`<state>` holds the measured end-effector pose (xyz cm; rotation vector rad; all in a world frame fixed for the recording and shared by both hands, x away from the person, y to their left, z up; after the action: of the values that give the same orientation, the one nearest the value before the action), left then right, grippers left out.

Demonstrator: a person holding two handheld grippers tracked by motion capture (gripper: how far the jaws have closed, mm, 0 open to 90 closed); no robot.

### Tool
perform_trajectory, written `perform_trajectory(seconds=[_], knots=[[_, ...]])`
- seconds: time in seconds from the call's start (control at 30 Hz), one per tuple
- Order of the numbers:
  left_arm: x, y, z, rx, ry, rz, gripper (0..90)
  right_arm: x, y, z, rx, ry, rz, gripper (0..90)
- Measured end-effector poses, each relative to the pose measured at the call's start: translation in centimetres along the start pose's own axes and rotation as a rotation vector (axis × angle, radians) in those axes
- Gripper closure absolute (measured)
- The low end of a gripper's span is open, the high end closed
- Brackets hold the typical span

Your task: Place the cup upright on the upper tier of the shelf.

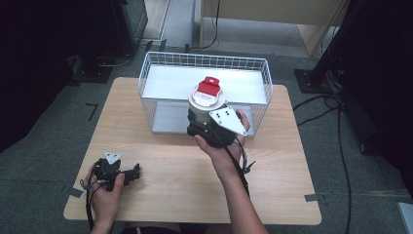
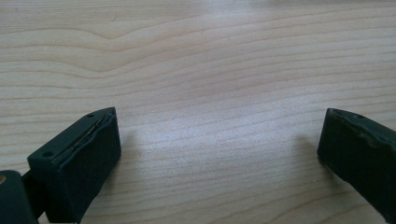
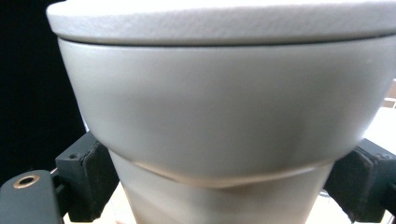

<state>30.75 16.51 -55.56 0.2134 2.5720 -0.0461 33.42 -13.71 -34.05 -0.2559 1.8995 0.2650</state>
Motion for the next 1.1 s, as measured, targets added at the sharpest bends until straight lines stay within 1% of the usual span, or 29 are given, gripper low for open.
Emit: perform_trajectory(seconds=[0.03, 0.13, 0.17, 0.2, 0.23, 0.33, 0.37, 0.57, 0.63, 0.73, 0.8, 0.87, 0.9, 1.0, 1.07, 1.1], knots=[[0.0, 0.0, 0.0, 0.0, 0.0, 0.0, 0.0, -0.5, -0.3, 0.1, 0.007, -0.005, 0.001, 9.8], [0.0, 0.0, 0.0, 0.0, 0.0, 0.0, 0.0, -0.9, -0.5, 0.2, 0.014, -0.011, 0.0, 9.8], [0.0, 0.0, 0.0, 0.0, 0.0, 0.0, 0.0, -1.5, -0.7, 0.3, 0.018, -0.02, -0.007, 9.8], [0.0, 0.0, 0.0, 0.0, 0.0, 0.0, 0.0, -1.5, -0.7, 0.3, 0.018, -0.02, -0.007, 9.8], [0.0, 0.0, 0.0, 0.0, 0.0, 0.0, 0.0, -2.1, -0.9, 0.4, 0.019, -0.027, -0.009, 9.8], [0.0, 0.0, 0.0, 0.0, 0.0, 0.0, 0.0, -2.5, -1.0, 0.5, 0.02, -0.035, -0.015, 9.8], [0.0, 0.0, 0.0, 0.0, 0.0, 0.0, 0.0, -3.1, -1.2, 0.6, 0.019, -0.046, -0.011, 9.8], [0.0, 0.0, 0.0, 0.0, 0.0, 0.0, 0.0, -4.3, -1.7, 1.1, 0.023, -0.06, 0.003, 9.8], [0.0, 0.0, 0.0, 0.0, 0.0, 0.0, 0.0, -4.9, -1.9, 1.6, 0.031, -0.068, -0.005, 9.8], [0.0, 0.0, 0.0, 0.0, 0.0, 0.0, 0.0, -5.2, -2.1, 2.1, 0.04, -0.066, -0.011, 9.8], [0.0, 0.0, 0.0, 0.0, 0.001, 0.001, 0.0, -5.6, -2.4, 2.7, 0.045, -0.062, -0.016, 9.8], [0.0, 0.0, 0.0, 0.001, 0.001, 0.001, 0.0, -5.8, -2.5, 3.0, 0.047, -0.059, -0.013, 9.8], [0.0, 0.0, 0.0, 0.0, 0.001, 0.001, 0.0, -6.1, -2.8, 3.5, 0.054, -0.05, -0.014, 9.8], [0.0, 0.0, 0.0, 0.001, 0.0, -0.001, 0.0, -6.4, -3.2, 4.3, 0.055, -0.042, -0.003, 9.8], [0.0, 0.0, 0.0, 0.001, 0.0, -0.001, 0.0, -6.5, -3.3, 4.6, 0.057, -0.041, -0.001, 9.8], [0.0, 0.0, 0.0, 0.002, 0.0, -0.001, 0.0, -6.7, -3.6, 5.2, 0.068, -0.035, -0.009, 9.8]])
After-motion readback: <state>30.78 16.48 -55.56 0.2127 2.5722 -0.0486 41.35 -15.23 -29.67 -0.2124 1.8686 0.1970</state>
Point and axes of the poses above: each handheld gripper's, and its own axes: z roughly forward along the jaws, x roughly out of its underside, y roughly to its left, the point moved 5 cm from there along z, roughly forward along the jaws, and after that the axes turned 11 degrees about y, right-handed, at the moved point
